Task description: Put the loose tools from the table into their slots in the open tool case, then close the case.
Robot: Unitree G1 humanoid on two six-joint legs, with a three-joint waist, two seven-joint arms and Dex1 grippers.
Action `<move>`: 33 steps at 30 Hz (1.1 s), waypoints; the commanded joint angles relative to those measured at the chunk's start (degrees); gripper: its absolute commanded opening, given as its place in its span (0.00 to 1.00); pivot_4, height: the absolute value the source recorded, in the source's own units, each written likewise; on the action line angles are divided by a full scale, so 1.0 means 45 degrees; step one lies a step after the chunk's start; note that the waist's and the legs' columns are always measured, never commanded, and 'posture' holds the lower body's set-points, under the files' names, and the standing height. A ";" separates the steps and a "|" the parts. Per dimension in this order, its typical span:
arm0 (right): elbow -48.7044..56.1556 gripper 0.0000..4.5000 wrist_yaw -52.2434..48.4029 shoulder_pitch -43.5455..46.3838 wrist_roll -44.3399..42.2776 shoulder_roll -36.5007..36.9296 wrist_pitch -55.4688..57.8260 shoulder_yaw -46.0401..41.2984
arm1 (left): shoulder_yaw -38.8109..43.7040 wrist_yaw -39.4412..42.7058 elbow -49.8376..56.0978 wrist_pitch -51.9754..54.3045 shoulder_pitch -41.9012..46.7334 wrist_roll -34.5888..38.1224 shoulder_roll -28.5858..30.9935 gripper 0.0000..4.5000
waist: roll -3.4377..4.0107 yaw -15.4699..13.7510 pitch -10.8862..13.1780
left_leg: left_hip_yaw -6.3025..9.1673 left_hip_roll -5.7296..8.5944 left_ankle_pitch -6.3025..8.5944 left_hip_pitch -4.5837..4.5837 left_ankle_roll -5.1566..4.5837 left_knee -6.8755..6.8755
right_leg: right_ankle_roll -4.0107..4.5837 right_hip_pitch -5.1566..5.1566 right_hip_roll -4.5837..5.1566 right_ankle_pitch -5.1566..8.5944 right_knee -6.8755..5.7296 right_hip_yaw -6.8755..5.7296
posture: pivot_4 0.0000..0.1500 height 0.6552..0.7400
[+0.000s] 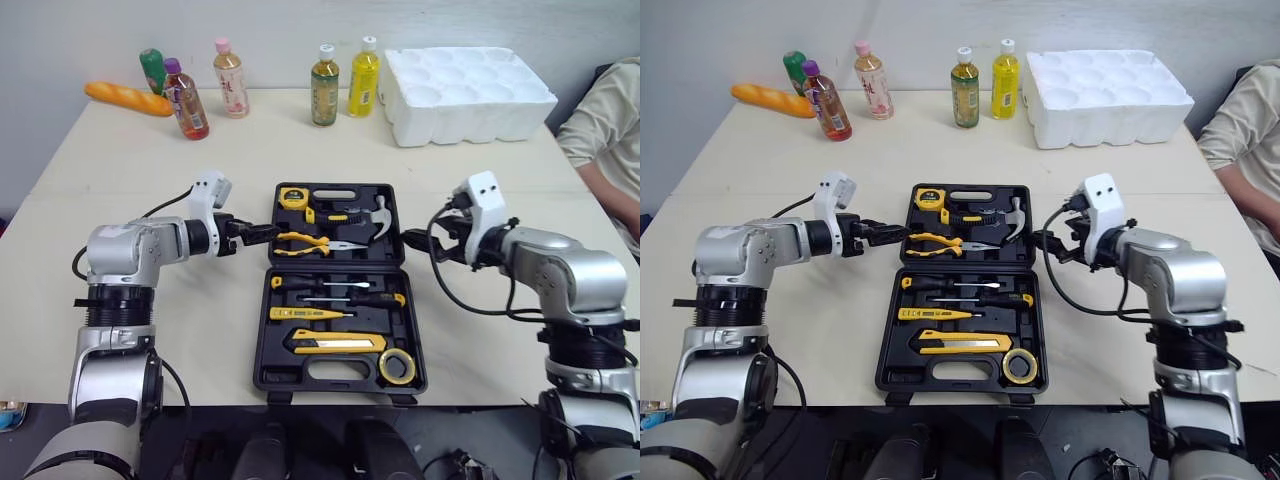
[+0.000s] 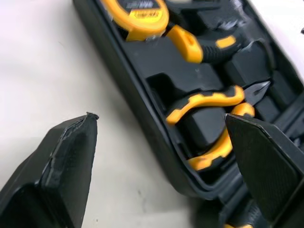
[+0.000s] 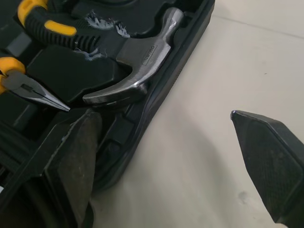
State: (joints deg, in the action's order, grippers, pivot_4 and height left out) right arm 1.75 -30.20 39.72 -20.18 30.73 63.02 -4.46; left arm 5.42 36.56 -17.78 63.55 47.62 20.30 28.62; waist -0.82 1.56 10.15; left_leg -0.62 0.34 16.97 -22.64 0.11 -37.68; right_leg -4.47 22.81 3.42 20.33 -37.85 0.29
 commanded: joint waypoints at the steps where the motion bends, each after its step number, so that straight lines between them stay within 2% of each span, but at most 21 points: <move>1: -0.0565 1.00 0.0495 0.0725 0.0340 -0.0079 0.0209 0.0308 | -0.0426 -0.0109 -0.0288 -0.0359 0.0433 -0.0247 -0.0033 1.00 | 0.0000 -0.0003 0.0000 | 0.0001 0.0000 0.0000 -0.0006 -0.0002 -0.0013 | 0.0000 0.0002 0.0000 0.0000 -0.0002 0.0000 | 1.00 1.00; 10: -0.1750 1.00 0.0504 0.0915 0.1066 -0.0102 -0.0301 0.1653 | -0.1846 -0.0420 -0.0423 -0.1268 -0.0058 -0.1351 -0.0042 1.00 | 0.0000 -0.0006 -0.0002 | 0.0001 0.0001 0.0003 -0.0012 -0.0006 -0.0027 | 0.0000 0.0000 0.0002 0.0000 -0.0003 0.0001 | 1.00 1.00; 12: -0.1772 0.92 0.0420 0.0827 0.1078 -0.0108 -0.0347 0.1800 | -0.1775 -0.0485 -0.0402 -0.1164 -0.0115 -0.1271 -0.0198 0.91 | 0.0000 -0.0006 -0.0004 | 0.0001 0.0001 0.0003 -0.0011 -0.0007 -0.0030 | 0.0000 -0.0003 0.0002 0.0000 -0.0005 0.0001 | 1.00 1.00; 14: -0.1785 0.76 0.0372 0.0772 0.1089 -0.0116 -0.0370 0.1907 | -0.1885 -0.0515 -0.0362 -0.1192 -0.0234 -0.1343 -0.0265 0.77 | -0.0003 -0.0002 -0.0007 | 0.0001 0.0001 0.0004 -0.0008 -0.0007 -0.0033 | 0.0000 -0.0006 0.0002 -0.0001 -0.0008 0.0002 | 1.00 1.00; 18: -0.1880 0.34 0.0425 0.0805 0.1039 -0.0297 -0.0208 0.1926 | -0.2053 -0.0323 0.0047 -0.0907 -0.0502 -0.1219 -0.0330 0.38 | 0.0000 -0.0003 -0.0018 | 0.0001 0.0001 0.0006 0.0053 -0.0009 -0.0033 | 0.0000 -0.0066 0.0004 0.0000 -0.0007 0.0003 | 1.00 1.00; 20: -0.1907 0.11 0.0487 0.0851 0.1102 -0.0433 -0.0396 0.1986 | -0.2475 0.0100 0.0506 -0.1625 -0.0750 -0.1358 -0.0143 0.19 | -0.0003 -0.0002 -0.0040 | 0.0001 0.0001 0.0008 0.0060 -0.0012 -0.0032 | 0.0000 -0.0073 0.0004 0.0000 -0.0007 0.0004 | 1.00 1.00; 21: -0.1920 0.03 0.0521 0.0874 0.1122 -0.0483 -0.0448 0.2001 | -0.2610 0.0222 0.0670 -0.1788 -0.0831 -0.1392 -0.0078 0.14 | -0.0005 -0.0003 -0.0059 | 0.0002 0.0001 0.0011 0.0067 -0.0012 -0.0031 | 0.0000 -0.0077 0.0005 0.0000 -0.0007 0.0004 | 1.00 1.00; 22: -0.1941 0.00 0.0565 0.0925 0.1107 -0.0570 -0.0472 0.1996 | -0.2557 0.0221 0.0768 -0.1709 -0.0837 -0.1300 -0.0112 0.12 | -0.0008 -0.0002 -0.0078 | 0.0002 0.0001 0.0013 0.0071 -0.0012 -0.0031 | 0.0000 -0.0081 0.0006 0.0000 -0.0005 0.0005 | 1.00 1.00; 33: -0.1923 0.00 0.0939 0.1253 0.0969 -0.1010 -0.1074 0.1430 | -0.1786 0.0394 0.1749 -0.1816 -0.0873 -0.0478 -0.0625 0.09 | -0.0032 -0.0001 -0.0113 | 0.0003 0.0001 0.0017 0.0073 -0.0020 -0.0030 | 0.0000 -0.0085 0.0008 0.0000 0.0000 0.0007 | 1.00 1.00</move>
State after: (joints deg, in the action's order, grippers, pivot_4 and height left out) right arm -6.94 -26.71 44.53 -16.61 26.60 60.01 2.51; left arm -1.01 36.18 -12.93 56.25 44.26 16.05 27.29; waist -0.97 1.56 9.64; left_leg -0.61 0.34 17.05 -22.33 0.02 -37.82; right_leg -4.47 22.44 3.46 20.33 -37.85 0.32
